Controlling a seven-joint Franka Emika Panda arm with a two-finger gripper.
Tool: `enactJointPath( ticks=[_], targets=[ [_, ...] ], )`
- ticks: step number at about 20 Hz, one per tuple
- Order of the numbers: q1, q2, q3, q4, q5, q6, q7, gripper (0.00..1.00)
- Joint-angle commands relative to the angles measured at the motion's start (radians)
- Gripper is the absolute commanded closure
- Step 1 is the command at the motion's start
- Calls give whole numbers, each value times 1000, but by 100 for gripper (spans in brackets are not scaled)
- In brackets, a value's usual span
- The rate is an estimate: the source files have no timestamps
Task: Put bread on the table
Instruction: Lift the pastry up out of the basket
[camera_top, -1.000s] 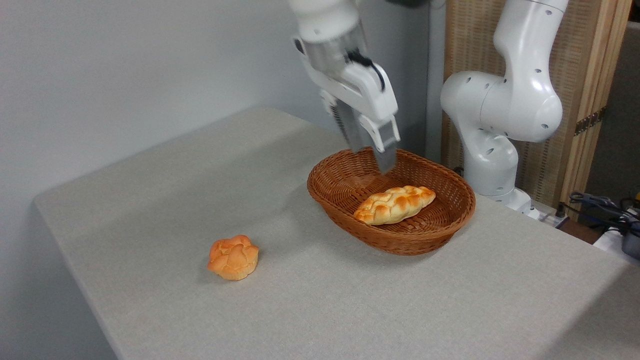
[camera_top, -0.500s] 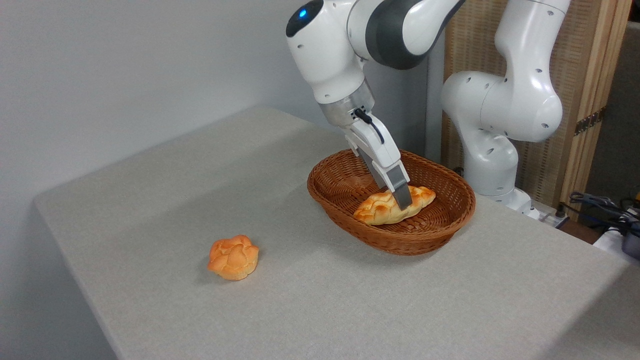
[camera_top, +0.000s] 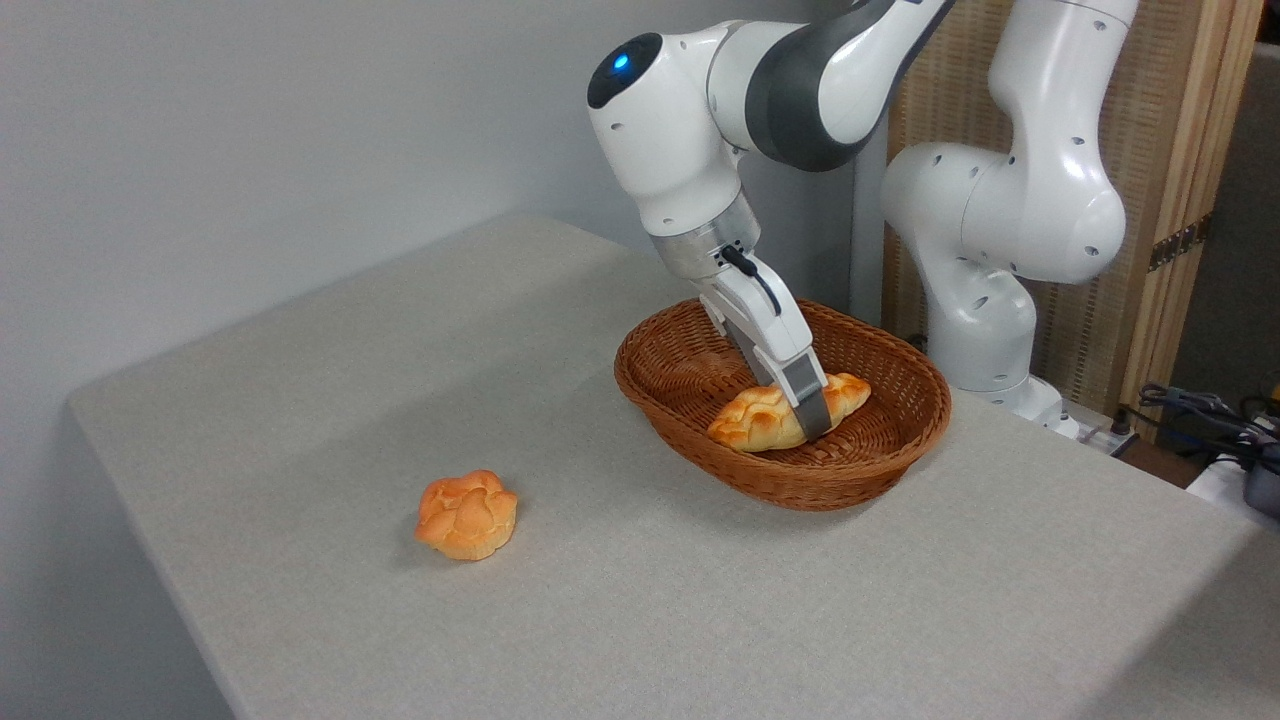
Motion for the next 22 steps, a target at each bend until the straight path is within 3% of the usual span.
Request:
enactJointPath(
  ticks=[1, 7, 8, 10, 11, 14, 19, 22],
  targets=[
    [10, 34, 8, 8, 12, 29, 0, 64],
    [9, 39, 7, 11, 12, 20, -8, 64],
    [6, 34, 7, 25, 5, -5, -20, 64],
    [-10, 30, -27, 106, 0, -205, -78, 65],
    [-20, 39, -35, 147, 0, -247, -83, 65],
    [-22, 40, -30, 238, 0, -263, -79, 69],
    [-27, 154, 78, 514, -3, -226, -74, 68],
    [-34, 246, 106, 559, 1, -64, -88, 67]
  ],
)
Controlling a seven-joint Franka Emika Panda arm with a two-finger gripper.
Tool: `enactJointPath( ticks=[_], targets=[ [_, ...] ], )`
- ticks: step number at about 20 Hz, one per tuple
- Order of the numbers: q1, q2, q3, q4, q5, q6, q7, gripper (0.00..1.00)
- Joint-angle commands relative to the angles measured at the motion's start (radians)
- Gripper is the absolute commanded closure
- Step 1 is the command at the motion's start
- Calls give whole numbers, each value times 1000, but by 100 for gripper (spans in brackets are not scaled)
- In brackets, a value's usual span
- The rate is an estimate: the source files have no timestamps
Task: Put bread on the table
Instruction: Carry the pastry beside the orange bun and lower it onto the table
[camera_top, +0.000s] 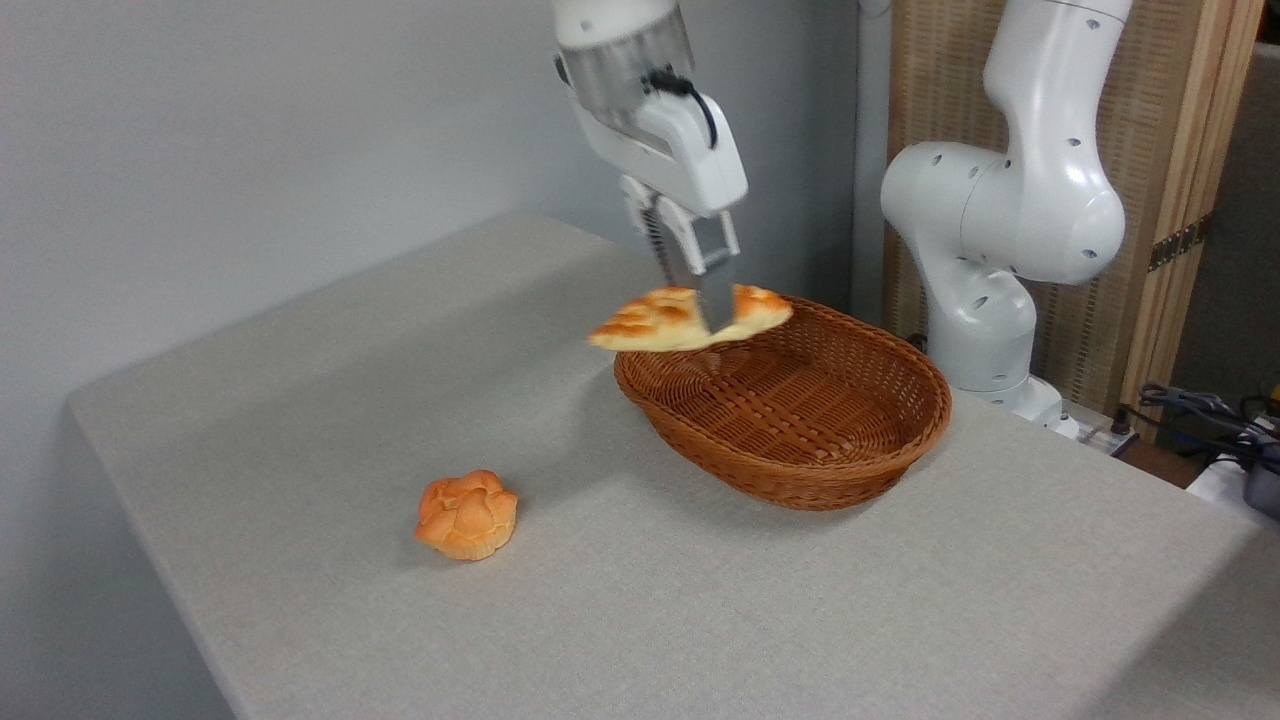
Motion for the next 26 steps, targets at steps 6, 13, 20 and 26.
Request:
enactJointPath(
  ticks=[6, 13, 20, 26],
  targets=[
    [-34, 354, 105, 46, -14, 436, -26, 45],
    [-30, 431, 106, 49, -34, 469, -51, 0],
    [-30, 437, 128, 123, -130, 464, -167, 0],
    [-30, 397, 142, 175, -118, 429, -209, 0]
  ],
)
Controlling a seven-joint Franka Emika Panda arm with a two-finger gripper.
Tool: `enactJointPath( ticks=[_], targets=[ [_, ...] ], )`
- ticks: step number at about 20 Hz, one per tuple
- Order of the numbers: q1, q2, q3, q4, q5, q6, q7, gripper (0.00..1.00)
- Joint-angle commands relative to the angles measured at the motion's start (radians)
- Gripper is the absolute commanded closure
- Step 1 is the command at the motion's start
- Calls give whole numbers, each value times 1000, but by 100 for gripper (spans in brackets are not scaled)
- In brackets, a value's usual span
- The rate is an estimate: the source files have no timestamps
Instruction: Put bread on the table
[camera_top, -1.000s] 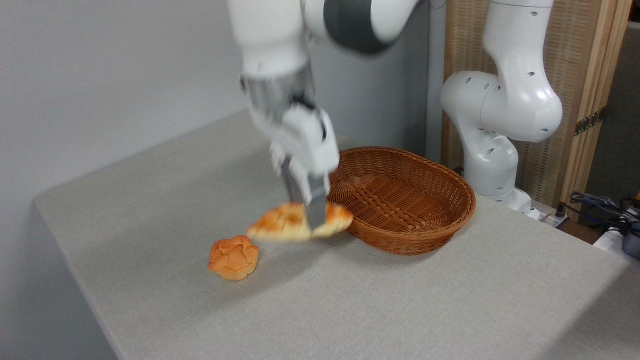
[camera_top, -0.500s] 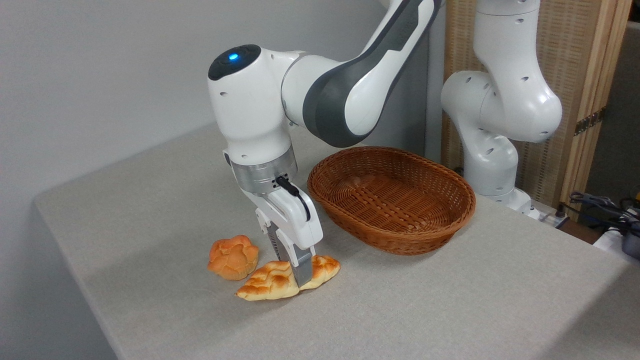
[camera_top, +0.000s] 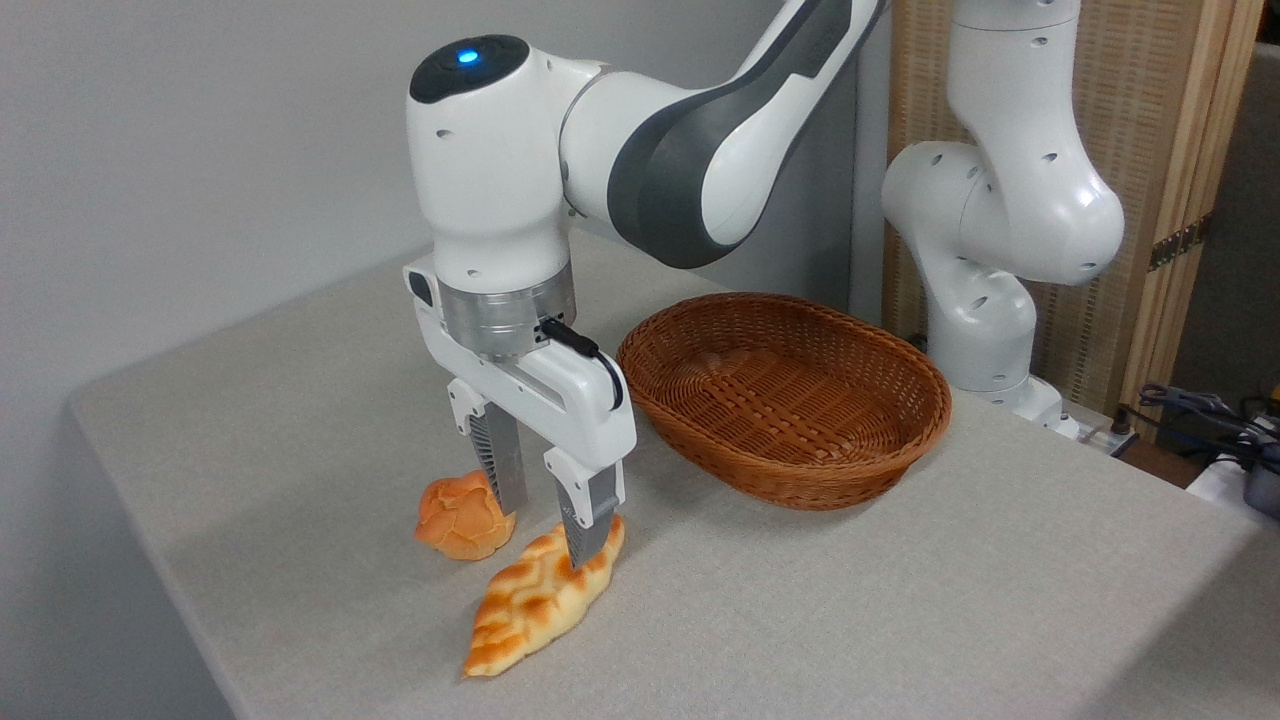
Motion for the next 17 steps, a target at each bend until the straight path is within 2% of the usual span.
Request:
enactJointPath(
  ticks=[1, 4, 7, 9, 14, 17],
  targets=[
    [-11, -41, 25, 106, -2, -104, -77, 0],
    [21, -41, -11, 255, 1, -286, -85, 0],
    [75, -41, -120, 352, 7, -385, -85, 0],
    [80, -39, -165, 382, 85, -396, -86, 0],
    [80, -30, -154, 412, 93, -397, -100, 0],
    [75, -32, -145, 422, 94, -443, -102, 0]
  ],
)
